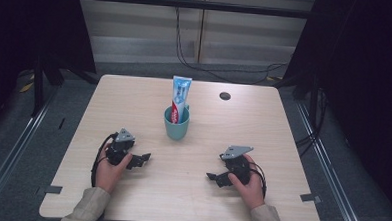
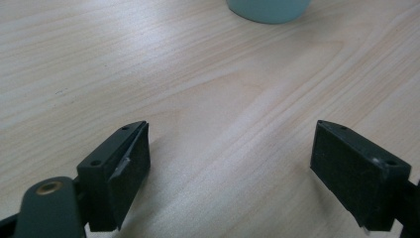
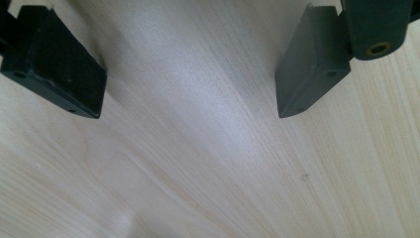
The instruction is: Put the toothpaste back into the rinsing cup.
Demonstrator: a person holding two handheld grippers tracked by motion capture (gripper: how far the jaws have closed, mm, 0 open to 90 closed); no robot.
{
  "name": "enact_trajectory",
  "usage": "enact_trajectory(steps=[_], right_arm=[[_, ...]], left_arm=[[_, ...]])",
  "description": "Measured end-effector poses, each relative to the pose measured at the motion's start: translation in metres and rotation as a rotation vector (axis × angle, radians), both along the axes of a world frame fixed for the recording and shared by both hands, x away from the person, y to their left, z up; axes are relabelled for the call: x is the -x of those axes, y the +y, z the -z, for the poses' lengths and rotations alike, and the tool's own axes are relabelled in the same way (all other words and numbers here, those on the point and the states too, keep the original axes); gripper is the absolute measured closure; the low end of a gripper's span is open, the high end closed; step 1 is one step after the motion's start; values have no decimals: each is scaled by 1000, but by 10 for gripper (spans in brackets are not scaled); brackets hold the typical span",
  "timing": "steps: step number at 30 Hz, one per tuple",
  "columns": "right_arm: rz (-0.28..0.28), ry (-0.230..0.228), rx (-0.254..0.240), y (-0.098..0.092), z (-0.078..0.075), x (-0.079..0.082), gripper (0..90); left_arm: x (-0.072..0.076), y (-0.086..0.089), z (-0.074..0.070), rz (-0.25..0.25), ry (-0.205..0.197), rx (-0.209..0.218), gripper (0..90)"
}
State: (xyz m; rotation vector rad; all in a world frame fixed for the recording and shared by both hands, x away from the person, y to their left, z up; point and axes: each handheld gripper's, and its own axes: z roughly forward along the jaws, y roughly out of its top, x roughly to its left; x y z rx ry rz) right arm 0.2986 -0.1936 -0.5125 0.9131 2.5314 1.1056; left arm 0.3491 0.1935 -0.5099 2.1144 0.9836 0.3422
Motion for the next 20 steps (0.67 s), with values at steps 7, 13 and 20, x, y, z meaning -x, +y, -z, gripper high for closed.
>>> enact_trajectory(steps=[7,13,20], right_arm=[[0,0,0,0,0,0,122],[1,0,0,0,0,0,122],[0,0,1,0,0,0,122]], left_arm=[[2,-4,0,19,-21,-58,151],[2,-4,0,27,-25,-61,148],[2,-4,0,24,-22,-57,146]])
